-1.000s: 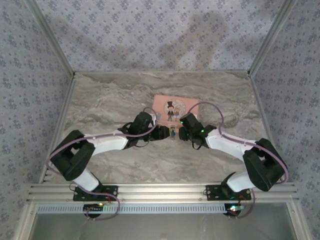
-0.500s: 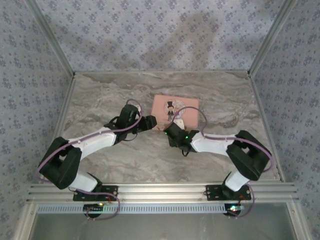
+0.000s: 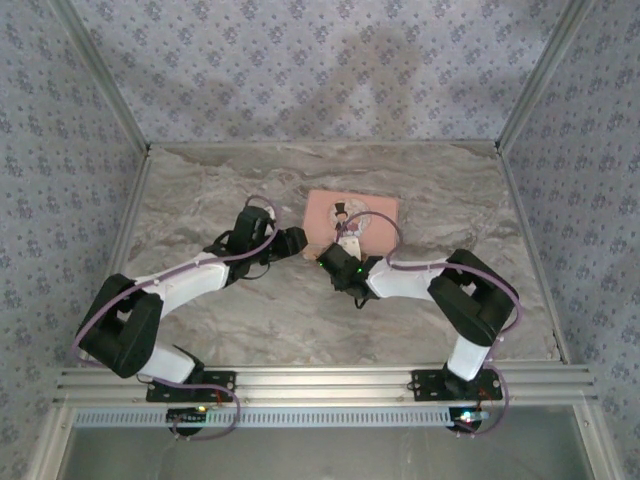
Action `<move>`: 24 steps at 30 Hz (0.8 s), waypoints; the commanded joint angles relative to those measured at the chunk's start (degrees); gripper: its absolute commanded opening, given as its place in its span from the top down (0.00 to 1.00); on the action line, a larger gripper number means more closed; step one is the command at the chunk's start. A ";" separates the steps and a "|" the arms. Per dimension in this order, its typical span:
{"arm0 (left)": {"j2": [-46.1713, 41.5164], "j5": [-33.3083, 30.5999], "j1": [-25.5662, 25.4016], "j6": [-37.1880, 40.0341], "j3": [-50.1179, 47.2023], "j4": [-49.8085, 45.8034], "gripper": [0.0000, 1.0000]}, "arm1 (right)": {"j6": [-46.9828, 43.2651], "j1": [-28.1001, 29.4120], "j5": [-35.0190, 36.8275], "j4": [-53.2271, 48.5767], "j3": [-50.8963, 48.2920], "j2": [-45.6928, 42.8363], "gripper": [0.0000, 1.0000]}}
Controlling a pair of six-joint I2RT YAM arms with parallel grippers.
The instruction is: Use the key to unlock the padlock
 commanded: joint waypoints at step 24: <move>8.87 -0.28 4.75 4.30 8.15 0.31 0.44 | -34.69 1.47 -7.00 -12.73 2.60 -8.71 1.00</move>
